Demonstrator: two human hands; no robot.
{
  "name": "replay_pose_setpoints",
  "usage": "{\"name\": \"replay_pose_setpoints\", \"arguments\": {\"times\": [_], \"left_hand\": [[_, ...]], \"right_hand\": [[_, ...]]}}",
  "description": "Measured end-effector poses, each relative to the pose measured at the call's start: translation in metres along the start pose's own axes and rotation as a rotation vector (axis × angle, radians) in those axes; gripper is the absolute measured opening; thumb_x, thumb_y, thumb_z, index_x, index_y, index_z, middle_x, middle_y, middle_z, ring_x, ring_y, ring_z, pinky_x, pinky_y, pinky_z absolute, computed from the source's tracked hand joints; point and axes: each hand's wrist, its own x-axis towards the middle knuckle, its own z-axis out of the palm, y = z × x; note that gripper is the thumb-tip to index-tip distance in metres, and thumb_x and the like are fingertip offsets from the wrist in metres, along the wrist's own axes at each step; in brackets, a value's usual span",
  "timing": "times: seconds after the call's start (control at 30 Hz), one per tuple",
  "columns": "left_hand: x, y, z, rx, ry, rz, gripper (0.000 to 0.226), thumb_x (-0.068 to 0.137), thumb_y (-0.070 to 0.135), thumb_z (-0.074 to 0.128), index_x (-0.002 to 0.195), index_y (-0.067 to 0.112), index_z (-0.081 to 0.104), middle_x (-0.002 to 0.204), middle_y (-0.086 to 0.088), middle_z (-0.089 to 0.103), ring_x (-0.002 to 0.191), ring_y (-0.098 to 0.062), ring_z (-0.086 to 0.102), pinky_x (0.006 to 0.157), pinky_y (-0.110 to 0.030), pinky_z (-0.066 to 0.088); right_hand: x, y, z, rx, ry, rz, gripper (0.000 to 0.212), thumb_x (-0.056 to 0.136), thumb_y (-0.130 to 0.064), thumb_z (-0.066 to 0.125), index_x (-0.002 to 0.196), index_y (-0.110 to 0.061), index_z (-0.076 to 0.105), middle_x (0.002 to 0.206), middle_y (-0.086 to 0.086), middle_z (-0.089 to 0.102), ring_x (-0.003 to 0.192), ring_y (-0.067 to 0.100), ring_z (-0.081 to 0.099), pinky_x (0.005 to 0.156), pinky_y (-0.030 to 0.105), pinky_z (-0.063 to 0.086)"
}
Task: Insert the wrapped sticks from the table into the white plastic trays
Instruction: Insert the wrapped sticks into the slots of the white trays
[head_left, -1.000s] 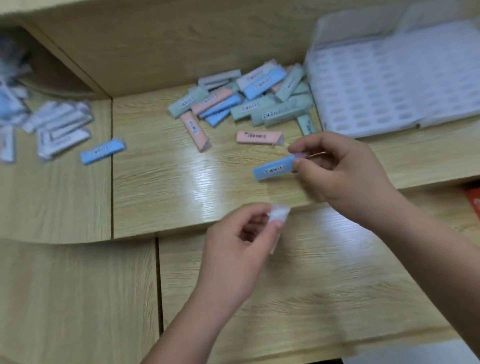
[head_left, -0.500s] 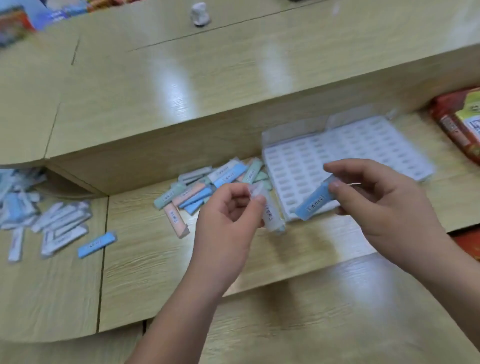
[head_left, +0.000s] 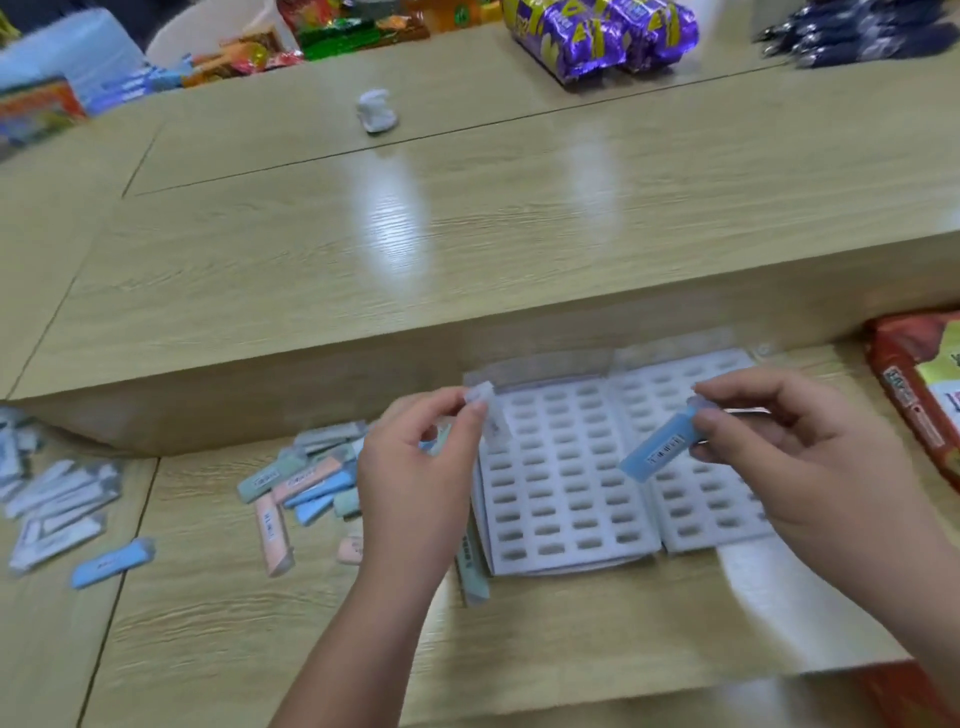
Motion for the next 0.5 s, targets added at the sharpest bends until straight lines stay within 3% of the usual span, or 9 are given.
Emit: {"name": "replay_pose_setpoints", "arguments": {"times": [0.17, 0.23, 0.37, 0.43, 0.5], "left_hand": [[0.014, -0.011, 0.017, 0.047, 0.124, -0.027, 0.016, 0.088, 0.033, 0.072, 0.087, 0.049, 0.073, 0.087, 0.016, 0.061, 0.079, -0.002, 0.057, 0.073, -0.019, 0.045], [0.016, -0.015, 0.022, 0.047, 0.145, -0.033, 0.025, 0.090, 0.031, 0.070, 0.082, 0.055, 0.069, 0.083, 0.018, 0.058, 0.078, -0.002, 0.057, 0.071, -0.016, 0.044], [0.020, -0.021, 0.028, 0.072, 0.180, -0.028, 0.024, 0.091, 0.031, 0.068, 0.086, 0.055, 0.070, 0.081, 0.019, 0.055, 0.071, 0.001, 0.054, 0.066, -0.008, 0.039], [0.021, -0.021, 0.031, 0.081, 0.188, -0.007, 0.023, 0.092, 0.030, 0.067, 0.088, 0.053, 0.070, 0.082, 0.014, 0.056, 0.071, -0.001, 0.054, 0.066, -0.007, 0.040], [0.021, -0.022, 0.034, 0.127, 0.176, 0.017, 0.022, 0.092, 0.029, 0.066, 0.090, 0.051, 0.070, 0.083, 0.012, 0.056, 0.076, -0.004, 0.055, 0.068, -0.006, 0.039]], "right_hand": [[0.031, 0.016, -0.015, -0.049, 0.050, -0.052, 0.037, 0.074, -0.063, 0.071, 0.100, -0.037, 0.069, 0.090, -0.014, 0.076, 0.078, 0.008, 0.074, 0.056, 0.030, 0.058], [0.041, 0.026, -0.019, -0.060, 0.061, -0.064, 0.046, 0.073, -0.071, 0.068, 0.103, -0.035, 0.068, 0.092, -0.013, 0.076, 0.080, 0.008, 0.074, 0.067, 0.032, 0.059], [0.057, 0.039, -0.019, -0.113, 0.065, -0.110, 0.028, 0.079, -0.059, 0.069, 0.100, -0.040, 0.069, 0.092, -0.015, 0.074, 0.082, 0.004, 0.072, 0.063, 0.013, 0.055], [0.064, 0.046, -0.018, -0.158, 0.062, -0.174, 0.013, 0.084, -0.046, 0.071, 0.097, -0.044, 0.069, 0.093, -0.016, 0.072, 0.084, 0.007, 0.071, 0.071, 0.017, 0.056], [0.068, 0.050, -0.018, -0.194, 0.029, -0.224, 0.013, 0.085, -0.039, 0.070, 0.095, -0.046, 0.068, 0.095, -0.017, 0.070, 0.088, 0.008, 0.071, 0.077, 0.021, 0.056]]}}
